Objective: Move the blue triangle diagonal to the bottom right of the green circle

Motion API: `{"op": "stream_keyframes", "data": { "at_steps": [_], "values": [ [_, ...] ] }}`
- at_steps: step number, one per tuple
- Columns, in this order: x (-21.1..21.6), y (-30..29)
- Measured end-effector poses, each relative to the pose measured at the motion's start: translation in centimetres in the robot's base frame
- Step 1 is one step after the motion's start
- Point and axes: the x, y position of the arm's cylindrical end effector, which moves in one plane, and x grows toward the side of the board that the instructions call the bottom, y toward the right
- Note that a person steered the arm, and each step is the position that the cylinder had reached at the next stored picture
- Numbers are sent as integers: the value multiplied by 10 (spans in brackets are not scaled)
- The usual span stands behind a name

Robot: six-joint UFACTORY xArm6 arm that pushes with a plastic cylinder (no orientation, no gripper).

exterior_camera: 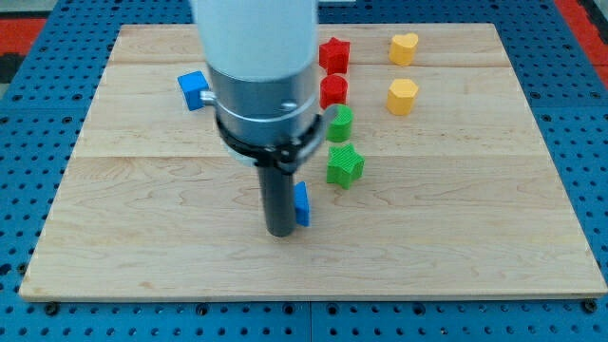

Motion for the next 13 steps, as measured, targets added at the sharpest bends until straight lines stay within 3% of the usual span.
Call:
{"op": "stream_keyframes", "data": {
  "at_steps": [2,4,7,9,13],
  "values": [
    [-26,-66],
    [-22,76],
    [28,107],
    [21,146],
    [-83,147]
  ]
}}
